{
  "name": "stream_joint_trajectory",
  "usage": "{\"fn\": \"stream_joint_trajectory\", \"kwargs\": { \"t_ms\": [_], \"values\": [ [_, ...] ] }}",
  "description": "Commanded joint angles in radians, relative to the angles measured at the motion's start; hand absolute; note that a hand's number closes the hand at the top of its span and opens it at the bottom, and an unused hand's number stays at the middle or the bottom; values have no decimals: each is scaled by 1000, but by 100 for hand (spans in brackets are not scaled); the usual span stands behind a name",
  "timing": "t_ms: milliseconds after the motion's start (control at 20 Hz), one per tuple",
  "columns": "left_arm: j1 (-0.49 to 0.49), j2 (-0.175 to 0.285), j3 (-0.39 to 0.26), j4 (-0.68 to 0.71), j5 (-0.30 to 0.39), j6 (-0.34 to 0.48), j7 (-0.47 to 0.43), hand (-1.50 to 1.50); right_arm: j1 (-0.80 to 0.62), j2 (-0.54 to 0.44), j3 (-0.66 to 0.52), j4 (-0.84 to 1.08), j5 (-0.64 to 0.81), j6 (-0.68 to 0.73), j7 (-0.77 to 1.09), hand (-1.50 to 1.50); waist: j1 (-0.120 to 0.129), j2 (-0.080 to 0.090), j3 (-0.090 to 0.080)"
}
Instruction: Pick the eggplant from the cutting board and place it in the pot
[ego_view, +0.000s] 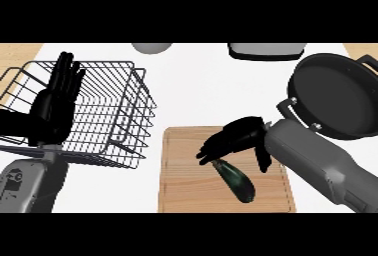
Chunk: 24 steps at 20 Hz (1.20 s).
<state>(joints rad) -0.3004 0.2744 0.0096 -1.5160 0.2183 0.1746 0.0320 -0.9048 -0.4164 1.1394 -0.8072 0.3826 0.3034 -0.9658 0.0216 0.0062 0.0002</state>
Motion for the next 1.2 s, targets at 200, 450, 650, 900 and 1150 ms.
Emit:
{"fn": "stream_joint_trajectory", "kwargs": {
  "t_ms": [200,450,650,900,1150],
  "values": [
    [45,3,30,3,-1,-33,-41,0,36,127,-7,156,93,5,-105,-150,-5,-3,0],
    [-23,16,62,33,23,-51,4,0,82,154,1,132,126,-10,-81,-150,-17,-4,0],
    [-6,6,44,-6,-3,-33,27,0,106,215,-2,162,149,-22,-68,-150,-15,-5,0],
    [-13,-10,48,36,-19,-29,-8,0,112,248,12,185,170,-9,-87,-150,-16,-3,0],
    [-6,-29,26,0,-29,-11,20,0,145,218,32,138,188,-129,-216,150,-10,-1,1]
  ]
}}
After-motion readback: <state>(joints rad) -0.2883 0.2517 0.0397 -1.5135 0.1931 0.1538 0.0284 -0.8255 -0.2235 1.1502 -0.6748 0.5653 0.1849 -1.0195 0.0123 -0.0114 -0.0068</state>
